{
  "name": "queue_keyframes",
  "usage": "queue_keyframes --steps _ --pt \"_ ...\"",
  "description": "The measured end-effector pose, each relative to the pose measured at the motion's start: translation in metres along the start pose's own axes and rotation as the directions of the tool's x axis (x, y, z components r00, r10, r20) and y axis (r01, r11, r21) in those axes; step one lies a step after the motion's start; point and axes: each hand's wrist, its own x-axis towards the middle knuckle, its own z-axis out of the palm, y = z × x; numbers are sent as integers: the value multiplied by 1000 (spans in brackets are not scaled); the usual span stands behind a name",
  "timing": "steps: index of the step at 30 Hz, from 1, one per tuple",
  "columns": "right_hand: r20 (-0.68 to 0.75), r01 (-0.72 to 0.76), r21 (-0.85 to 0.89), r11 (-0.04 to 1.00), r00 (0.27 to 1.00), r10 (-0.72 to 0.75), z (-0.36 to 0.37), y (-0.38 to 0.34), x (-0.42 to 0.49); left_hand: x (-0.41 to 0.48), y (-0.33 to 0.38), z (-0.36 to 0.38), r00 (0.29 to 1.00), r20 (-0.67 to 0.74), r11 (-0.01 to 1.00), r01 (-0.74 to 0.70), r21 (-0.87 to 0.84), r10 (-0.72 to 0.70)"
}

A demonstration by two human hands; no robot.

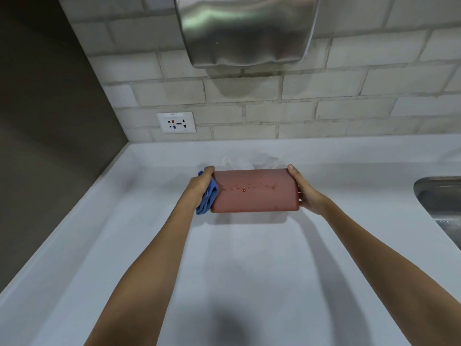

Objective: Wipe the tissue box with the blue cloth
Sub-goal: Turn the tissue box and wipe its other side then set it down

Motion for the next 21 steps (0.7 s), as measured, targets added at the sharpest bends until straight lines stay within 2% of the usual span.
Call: queue_keyframes --steps 6,9,13,15,17,19,21 --pt "87 23 215 976 995 -43 -1 4 23 12 -3 9 996 -78 996 -57 -70 52" --pt "89 23 241 970 995 -46 -2 6 29 16 -10 14 987 -120 989 -119 -87 108" --pt "90 30 240 970 994 -53 -2 9 33 15 -25 23 987 -126 960 -126 -249 97" --pt "91 32 237 971 994 -55 -2 10 33 12 -29 26 965 -176 931 -239 -277 195" --pt "80 47 230 972 995 -67 -3 12 34 4 -32 29 891 -250 883 -428 -191 378" --pt "63 57 225 973 995 -72 -3 15 35 -4 -36 33 760 -296 801 -599 27 578" --pt "55 58 232 971 996 -72 -3 18 36 -8 -41 36 652 -300 717 -645 263 696"
